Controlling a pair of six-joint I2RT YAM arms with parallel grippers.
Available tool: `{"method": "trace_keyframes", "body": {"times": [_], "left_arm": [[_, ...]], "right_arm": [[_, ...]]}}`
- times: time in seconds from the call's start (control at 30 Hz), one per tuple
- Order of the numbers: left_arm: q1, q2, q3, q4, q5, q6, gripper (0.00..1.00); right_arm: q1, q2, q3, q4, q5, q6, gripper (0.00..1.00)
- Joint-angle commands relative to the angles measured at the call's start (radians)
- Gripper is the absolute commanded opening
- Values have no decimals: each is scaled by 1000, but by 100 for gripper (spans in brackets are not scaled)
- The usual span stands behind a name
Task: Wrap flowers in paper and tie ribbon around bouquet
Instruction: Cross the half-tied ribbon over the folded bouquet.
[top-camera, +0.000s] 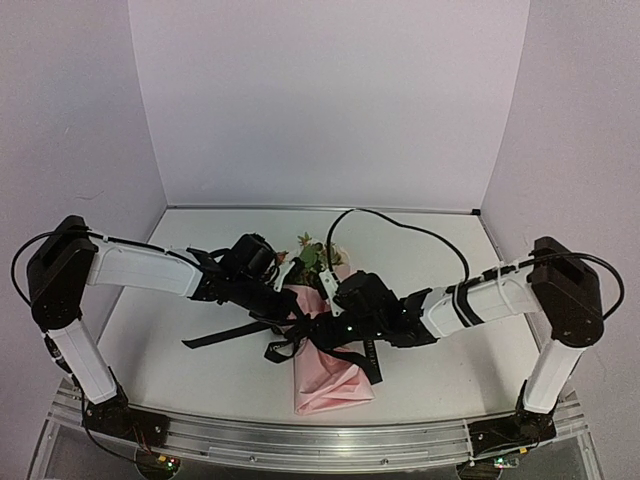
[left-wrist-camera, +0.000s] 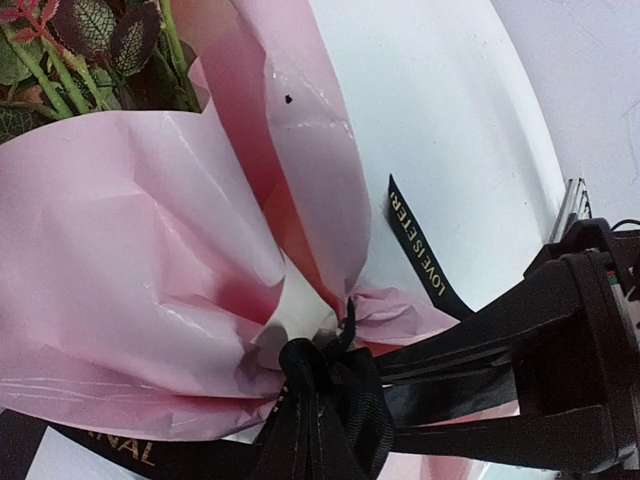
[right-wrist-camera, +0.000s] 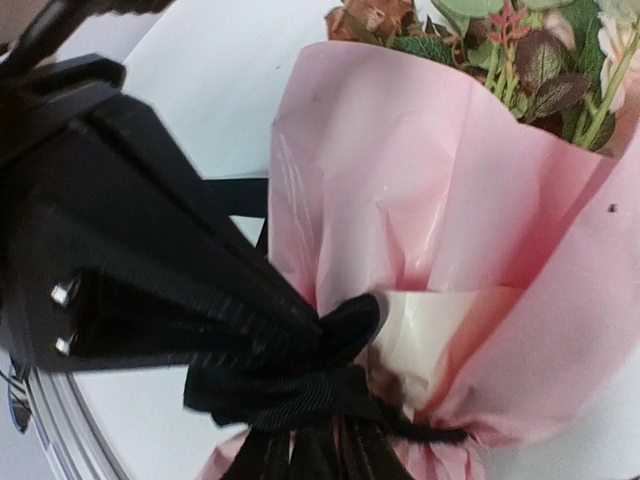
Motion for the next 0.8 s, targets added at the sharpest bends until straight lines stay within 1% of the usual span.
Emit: {"method": "trace_keyframes", "body": {"times": [0.0,0.13,0.27,0.37,0.57,0.77], "left_arm": [[-10,-59,35,1,-5,-50,0],[-10,-61,65,-24,5,-71,0],[-15,-36,115,-55,38,-77,0],[-14,-11,155,-86,74,-69,0],[-13,19,238,-153,159,-117,0],[-12,56,254,-150,201,-200,0]], "right_arm": [[0,-110,-24,-66,12,-51,24],[0,-169,-46,-118,28,-72,27],[7,-219,-34,-208,16,-115,27],[18,-225,-16,-265,10,-155,27],[40,-206,-24,-264,28,-158,27],[51,-242,-76,-237,89,-151,27]]}}
